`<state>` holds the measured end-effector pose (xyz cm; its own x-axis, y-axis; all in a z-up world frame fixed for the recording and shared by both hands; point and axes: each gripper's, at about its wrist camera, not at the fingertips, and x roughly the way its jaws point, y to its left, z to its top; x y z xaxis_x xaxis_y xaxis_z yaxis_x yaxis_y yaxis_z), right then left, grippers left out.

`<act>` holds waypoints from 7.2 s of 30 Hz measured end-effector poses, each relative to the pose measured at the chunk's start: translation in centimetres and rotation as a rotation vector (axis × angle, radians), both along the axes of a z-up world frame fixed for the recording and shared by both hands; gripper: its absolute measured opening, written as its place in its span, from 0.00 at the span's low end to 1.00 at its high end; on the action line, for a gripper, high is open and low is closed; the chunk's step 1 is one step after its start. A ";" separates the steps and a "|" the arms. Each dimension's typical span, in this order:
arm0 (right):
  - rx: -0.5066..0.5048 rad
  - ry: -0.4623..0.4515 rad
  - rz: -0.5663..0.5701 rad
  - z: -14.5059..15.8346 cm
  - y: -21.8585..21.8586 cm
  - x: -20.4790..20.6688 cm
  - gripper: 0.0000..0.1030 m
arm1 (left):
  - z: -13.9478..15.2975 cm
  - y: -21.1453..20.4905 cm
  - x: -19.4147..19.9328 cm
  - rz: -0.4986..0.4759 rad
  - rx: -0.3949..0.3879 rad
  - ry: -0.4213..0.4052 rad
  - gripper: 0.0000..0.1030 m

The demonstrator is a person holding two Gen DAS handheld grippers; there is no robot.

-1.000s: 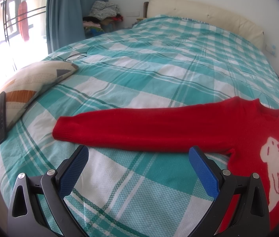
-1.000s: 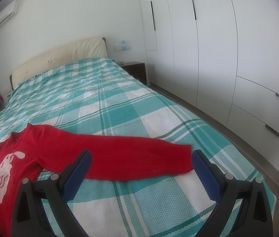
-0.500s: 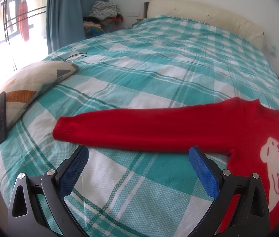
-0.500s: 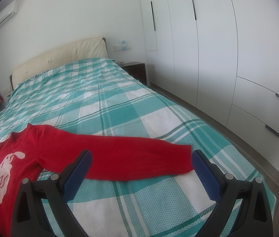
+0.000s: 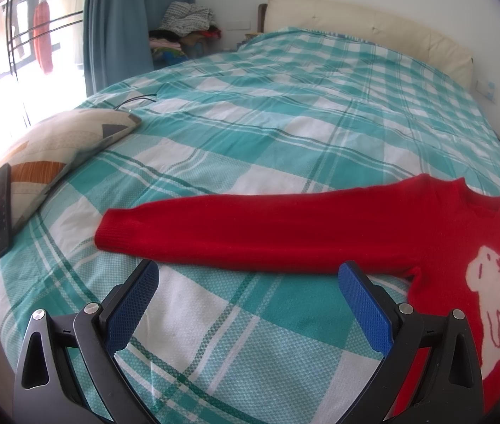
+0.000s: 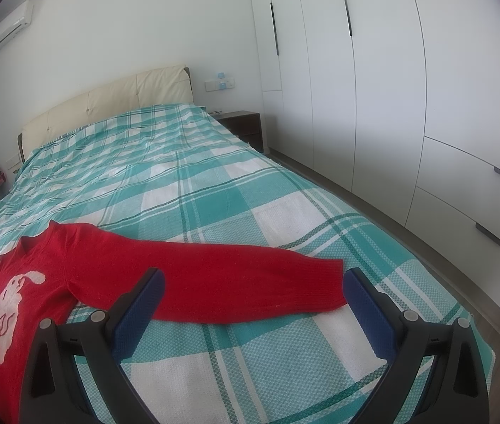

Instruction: Fold small clothes

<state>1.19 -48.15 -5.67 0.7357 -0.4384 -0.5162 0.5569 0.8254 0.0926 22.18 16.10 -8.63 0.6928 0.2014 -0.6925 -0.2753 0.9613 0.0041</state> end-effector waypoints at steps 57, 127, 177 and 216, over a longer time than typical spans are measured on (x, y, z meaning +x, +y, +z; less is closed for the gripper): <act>0.002 0.002 0.001 0.0 0.0 0.0 0.97 | -0.1 0.0 0.0 0.000 0.000 0.000 0.99; 0.003 0.002 0.001 0.0 -0.1 0.0 0.97 | 0.1 -0.6 -0.2 -0.003 -0.015 0.018 0.99; 0.242 -0.076 -0.032 0.1 -5.0 -1.9 0.97 | 0.3 0.3 -0.4 0.002 -0.058 0.003 0.99; 0.409 -0.012 0.675 12.0 13.4 19.9 0.04 | 1.6 1.5 -1.2 0.006 -0.125 -0.037 0.99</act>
<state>21.07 -34.72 6.34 0.7816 0.3282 -0.5304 -0.0554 0.8835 0.4651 20.95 17.62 -7.07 0.7174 0.1188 -0.6864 -0.2784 0.9522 -0.1262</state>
